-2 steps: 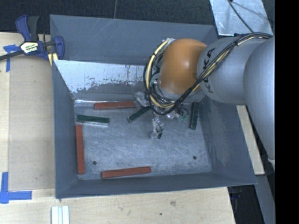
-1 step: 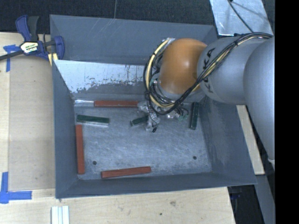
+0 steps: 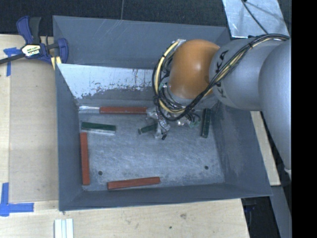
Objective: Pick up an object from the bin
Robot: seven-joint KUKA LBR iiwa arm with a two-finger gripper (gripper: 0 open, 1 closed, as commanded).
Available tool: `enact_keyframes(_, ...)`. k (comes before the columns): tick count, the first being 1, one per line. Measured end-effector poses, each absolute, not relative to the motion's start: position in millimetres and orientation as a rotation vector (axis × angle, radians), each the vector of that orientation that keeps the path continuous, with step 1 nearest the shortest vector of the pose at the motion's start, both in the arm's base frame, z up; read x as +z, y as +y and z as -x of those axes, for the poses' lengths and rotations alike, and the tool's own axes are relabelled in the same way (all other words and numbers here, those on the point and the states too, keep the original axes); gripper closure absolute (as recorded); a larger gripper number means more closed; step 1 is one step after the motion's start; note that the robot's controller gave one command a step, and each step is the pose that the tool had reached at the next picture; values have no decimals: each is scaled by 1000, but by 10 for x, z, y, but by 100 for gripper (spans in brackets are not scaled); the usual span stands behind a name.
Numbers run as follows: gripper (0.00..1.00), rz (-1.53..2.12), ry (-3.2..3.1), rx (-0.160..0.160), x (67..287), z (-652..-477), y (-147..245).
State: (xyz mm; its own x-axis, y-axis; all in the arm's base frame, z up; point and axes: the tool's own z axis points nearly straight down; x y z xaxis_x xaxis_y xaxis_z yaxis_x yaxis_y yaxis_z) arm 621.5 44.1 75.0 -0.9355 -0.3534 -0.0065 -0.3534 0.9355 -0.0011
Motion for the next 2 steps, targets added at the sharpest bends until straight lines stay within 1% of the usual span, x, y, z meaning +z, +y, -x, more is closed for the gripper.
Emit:
enact_keyframes(1,100,562,3082,-1,1055,-6233,443)
enact_keyframes(2,100,557,3079,-2,1903,-6261,446)
